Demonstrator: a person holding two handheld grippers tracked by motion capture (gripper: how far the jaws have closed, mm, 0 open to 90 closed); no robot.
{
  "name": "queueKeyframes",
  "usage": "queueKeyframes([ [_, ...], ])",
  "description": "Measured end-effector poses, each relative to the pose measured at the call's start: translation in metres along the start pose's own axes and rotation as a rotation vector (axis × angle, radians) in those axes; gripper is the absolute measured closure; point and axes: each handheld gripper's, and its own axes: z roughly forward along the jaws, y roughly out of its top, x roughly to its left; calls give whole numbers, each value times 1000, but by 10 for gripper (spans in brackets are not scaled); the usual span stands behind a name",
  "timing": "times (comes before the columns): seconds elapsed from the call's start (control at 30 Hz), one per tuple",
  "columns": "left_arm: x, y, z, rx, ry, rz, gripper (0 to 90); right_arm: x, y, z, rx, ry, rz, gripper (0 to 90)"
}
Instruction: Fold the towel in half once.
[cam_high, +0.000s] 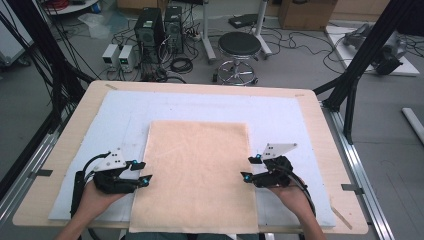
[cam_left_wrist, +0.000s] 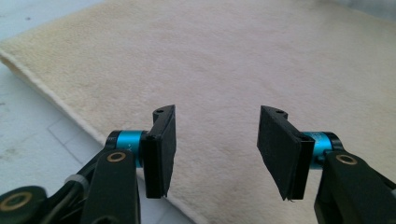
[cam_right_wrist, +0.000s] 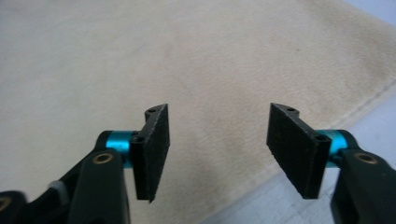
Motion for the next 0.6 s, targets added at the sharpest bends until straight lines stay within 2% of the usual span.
queueKeyframes([
  [0.17, 10, 5, 8, 5, 7, -24, 399, -12, 3, 5, -7, -15, 47, 261],
  [0.37, 19, 13, 16, 2, 19, -47, 326, -18, 12, 12, -8, -60, 40, 227],
  [0.4, 20, 14, 17, -4, 24, -56, 325, -19, 14, 12, -16, -63, 42, 225],
  [0.5, 25, 20, 18, -5, 28, -51, 325, -23, 19, 14, -27, -72, 35, 225],
  [0.6, 29, 23, 19, -5, 30, -58, 326, -30, 25, 17, -30, -64, 41, 225],
])
